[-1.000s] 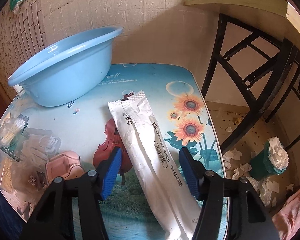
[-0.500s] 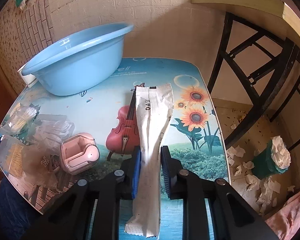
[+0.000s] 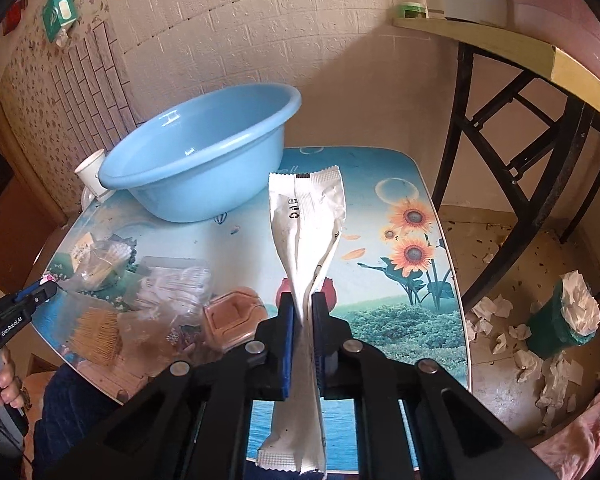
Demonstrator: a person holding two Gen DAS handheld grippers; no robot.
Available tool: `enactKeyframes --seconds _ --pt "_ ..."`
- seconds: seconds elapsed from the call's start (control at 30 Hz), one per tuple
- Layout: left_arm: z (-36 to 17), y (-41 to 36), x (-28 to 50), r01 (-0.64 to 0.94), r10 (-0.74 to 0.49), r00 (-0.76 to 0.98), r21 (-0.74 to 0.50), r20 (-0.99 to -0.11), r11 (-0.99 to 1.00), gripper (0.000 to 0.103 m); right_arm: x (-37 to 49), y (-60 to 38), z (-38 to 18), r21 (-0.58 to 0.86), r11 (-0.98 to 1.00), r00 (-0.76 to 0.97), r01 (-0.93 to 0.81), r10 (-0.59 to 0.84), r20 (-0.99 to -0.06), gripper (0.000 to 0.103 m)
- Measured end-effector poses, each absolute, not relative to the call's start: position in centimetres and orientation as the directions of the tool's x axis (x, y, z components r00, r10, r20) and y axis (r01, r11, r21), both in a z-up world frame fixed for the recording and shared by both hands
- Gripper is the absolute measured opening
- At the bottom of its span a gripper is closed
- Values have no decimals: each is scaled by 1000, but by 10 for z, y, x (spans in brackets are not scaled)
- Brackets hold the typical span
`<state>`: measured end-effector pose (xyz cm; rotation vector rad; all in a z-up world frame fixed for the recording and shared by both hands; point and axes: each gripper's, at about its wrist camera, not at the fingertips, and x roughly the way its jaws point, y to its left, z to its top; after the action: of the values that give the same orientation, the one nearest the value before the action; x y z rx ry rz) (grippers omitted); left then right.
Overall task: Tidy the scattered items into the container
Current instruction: 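Carry the figurine and white sachet over the blue basin with both grippers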
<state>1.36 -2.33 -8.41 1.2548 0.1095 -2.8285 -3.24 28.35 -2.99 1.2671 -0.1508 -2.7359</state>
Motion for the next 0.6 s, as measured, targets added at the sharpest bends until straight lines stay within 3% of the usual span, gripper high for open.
enactKeyframes --seconds 0.6 --pt "-13 -21 -5 25 38 -736 -84 -676 -996 22 -23 270 37 282 -952 -695 123 -286 -660 9"
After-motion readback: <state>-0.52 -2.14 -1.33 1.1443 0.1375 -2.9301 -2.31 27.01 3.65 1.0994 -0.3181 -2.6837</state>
